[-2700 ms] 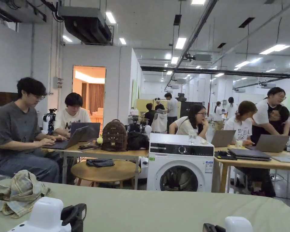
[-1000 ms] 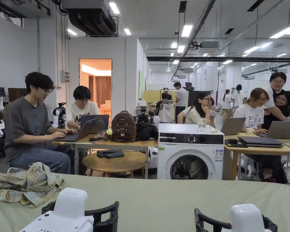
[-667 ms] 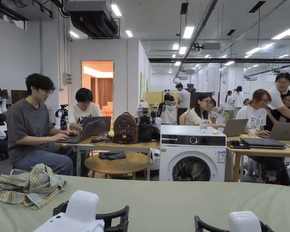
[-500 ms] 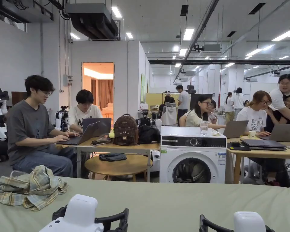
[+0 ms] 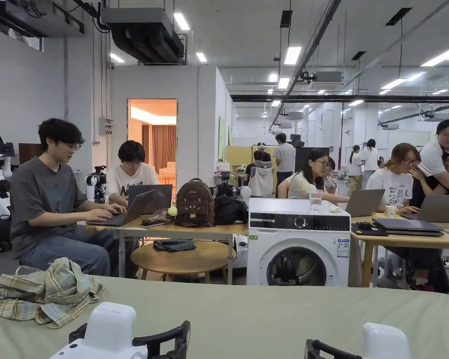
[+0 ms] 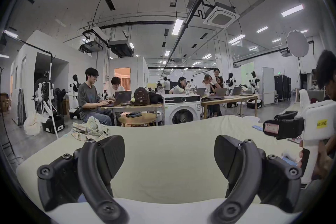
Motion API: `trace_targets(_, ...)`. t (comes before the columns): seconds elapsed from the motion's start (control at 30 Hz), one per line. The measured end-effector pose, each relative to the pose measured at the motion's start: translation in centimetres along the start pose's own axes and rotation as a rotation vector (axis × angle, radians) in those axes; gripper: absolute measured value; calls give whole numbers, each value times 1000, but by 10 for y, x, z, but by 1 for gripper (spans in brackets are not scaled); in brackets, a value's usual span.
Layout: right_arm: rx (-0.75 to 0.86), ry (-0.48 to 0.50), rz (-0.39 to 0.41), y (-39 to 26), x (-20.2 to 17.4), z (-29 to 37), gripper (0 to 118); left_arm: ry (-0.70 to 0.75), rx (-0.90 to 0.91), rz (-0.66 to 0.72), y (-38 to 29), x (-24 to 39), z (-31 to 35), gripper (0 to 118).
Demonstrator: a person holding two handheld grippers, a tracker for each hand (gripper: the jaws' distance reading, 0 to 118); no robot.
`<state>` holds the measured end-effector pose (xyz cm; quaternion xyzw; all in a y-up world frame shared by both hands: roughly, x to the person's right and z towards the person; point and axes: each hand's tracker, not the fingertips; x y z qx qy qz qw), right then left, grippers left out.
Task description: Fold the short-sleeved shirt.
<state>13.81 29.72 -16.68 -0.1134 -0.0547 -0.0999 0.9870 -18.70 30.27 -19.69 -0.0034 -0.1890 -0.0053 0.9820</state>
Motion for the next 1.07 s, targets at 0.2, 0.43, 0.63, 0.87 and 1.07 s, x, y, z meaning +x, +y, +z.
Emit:
trace_targets(0.2, -71, -16, -48, 4, -1, -1, 103, -14, 1, -10, 1, 3, 1, 101)
trace_targets(0.43, -60, 46, -34, 4, 1, 2, 103, -26, -5, -3, -1, 4, 2, 101)
trace_targets(0.63, -35, 78, -31, 0, -6, 1, 103, -32, -11, 25, -4, 3, 1, 101)
trace_targets(0.87, -39, 66, 15, -4, -15, -3, 103, -26, -7, 9, -4, 5, 3, 101)
trace_targets(1.07, -82, 50, 8, -16, -21, -6, 103, -16, 13, 25, -8, 8, 8, 101)
